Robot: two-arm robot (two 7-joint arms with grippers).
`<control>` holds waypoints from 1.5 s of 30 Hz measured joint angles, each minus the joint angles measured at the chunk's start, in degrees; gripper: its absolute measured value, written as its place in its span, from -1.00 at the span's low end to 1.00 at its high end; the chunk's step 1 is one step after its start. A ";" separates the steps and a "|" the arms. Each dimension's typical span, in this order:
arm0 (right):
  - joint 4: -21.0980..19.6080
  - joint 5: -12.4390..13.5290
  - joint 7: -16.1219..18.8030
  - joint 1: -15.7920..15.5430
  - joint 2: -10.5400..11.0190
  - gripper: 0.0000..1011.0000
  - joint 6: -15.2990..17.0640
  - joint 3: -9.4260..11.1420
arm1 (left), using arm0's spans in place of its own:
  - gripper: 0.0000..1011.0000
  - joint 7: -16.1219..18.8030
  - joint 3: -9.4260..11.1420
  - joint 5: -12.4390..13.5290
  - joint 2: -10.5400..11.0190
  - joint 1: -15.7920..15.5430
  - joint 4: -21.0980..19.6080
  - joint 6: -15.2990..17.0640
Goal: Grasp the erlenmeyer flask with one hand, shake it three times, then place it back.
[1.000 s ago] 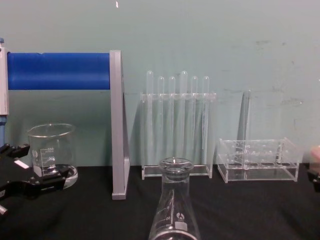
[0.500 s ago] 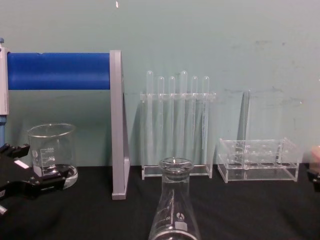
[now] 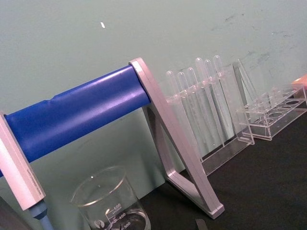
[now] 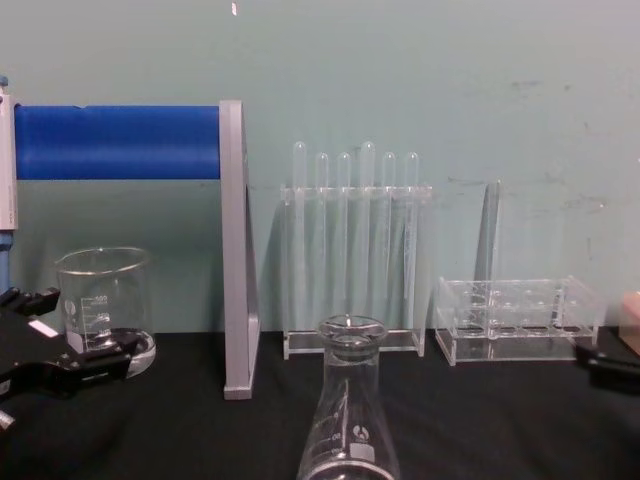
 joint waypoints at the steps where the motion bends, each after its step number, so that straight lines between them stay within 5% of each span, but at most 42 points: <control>1: -0.74 0.93 1.39 -0.38 -0.16 0.98 0.08 0.03 | 0.98 0.00 0.00 0.00 0.00 0.00 0.00 0.00; 12: -5.23 5.48 11.03 -2.75 -1.26 0.98 1.89 -1.71 | 0.98 0.00 0.00 0.00 0.00 0.00 0.00 0.00; 22: -7.26 6.46 17.19 -3.79 -2.57 0.98 3.08 -3.68 | 0.98 0.00 0.00 0.00 0.00 -0.01 0.00 0.00; 45: -3.70 2.88 21.34 -0.85 -8.05 0.98 2.82 -4.43 | 0.98 0.00 0.00 0.00 0.00 0.00 0.00 0.00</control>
